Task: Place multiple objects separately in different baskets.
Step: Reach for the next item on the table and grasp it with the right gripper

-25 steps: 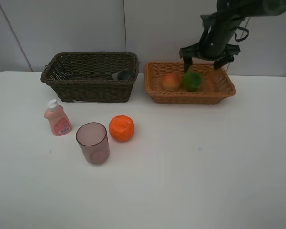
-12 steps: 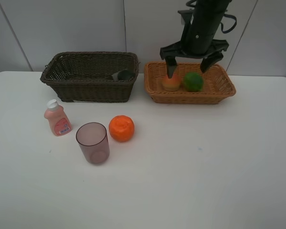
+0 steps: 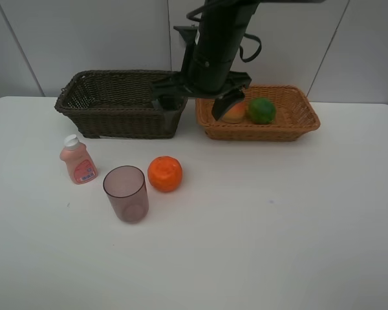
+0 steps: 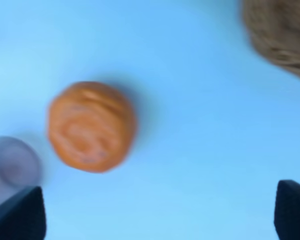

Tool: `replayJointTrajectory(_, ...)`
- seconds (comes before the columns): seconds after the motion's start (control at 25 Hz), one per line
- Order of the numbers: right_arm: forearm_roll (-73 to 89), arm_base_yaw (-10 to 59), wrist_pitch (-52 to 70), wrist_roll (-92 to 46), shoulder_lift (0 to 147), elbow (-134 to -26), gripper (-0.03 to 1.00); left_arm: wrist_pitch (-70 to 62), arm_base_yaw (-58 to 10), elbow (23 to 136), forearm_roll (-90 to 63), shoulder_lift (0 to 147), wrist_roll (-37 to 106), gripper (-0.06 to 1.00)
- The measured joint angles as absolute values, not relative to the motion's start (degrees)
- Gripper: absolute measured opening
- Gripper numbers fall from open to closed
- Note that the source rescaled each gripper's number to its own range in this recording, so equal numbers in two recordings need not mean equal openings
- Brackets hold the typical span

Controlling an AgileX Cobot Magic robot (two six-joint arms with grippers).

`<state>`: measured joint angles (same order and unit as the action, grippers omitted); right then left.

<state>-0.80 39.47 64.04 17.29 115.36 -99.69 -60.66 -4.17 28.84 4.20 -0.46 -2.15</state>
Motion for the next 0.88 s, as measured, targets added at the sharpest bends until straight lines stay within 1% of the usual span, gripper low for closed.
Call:
replayJointTrajectory(0.36,-0.95,43.21,59.27,31.84,119.13,-99.74,0.98,-60.66,-4.17,28.84,4.20,-0.46,-2.15,1.00)
replayJointTrajectory(0.6,-4.43,44.01,57.05,39.39,122.47,-99.74,0.98,-60.66,-4.17,28.84,4.20,-0.46,-2.15,1.00)
replayJointTrajectory(0.88,-7.05,44.65,53.84,43.32,124.58,-99.74,0.98,-60.66,-4.17,28.84,4.20,-0.46,-2.15,1.00)
